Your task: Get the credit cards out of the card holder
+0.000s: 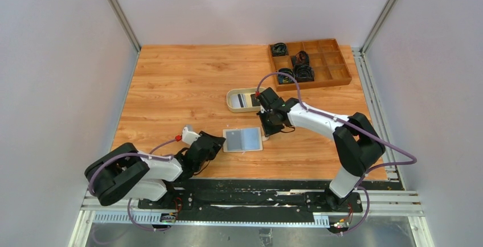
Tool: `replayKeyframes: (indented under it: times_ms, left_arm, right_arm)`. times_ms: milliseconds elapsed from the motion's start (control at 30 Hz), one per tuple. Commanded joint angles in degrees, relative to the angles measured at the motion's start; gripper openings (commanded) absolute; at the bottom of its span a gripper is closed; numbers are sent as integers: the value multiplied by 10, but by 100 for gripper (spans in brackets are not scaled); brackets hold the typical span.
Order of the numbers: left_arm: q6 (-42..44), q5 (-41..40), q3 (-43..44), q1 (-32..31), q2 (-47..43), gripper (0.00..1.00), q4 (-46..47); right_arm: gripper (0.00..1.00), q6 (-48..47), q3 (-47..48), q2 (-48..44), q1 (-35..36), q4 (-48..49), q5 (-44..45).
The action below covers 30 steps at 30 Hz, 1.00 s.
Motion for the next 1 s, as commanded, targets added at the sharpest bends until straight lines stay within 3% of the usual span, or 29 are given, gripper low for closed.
replayKeyframes:
  times_ms: [0, 233, 433, 533, 967]
  left_arm:
    - [-17, 29, -20, 8, 34, 34, 5]
    - [-69, 78, -56, 17, 159, 32, 214]
    - [-124, 132, -67, 20, 424, 31, 577]
    - [-134, 149, -67, 21, 472, 31, 581]
    - [-82, 152, -56, 36, 408, 37, 494]
  right_arm:
    - [0, -10, 11, -5, -10, -5, -12]
    - [0, -10, 5, -4, -14, 3, -25]
    - [0, -10, 3, -8, -18, 3, -30]
    - [0, -10, -3, -14, -25, 4, -29]
    - [0, -14, -12, -28, -46, 5, -41]
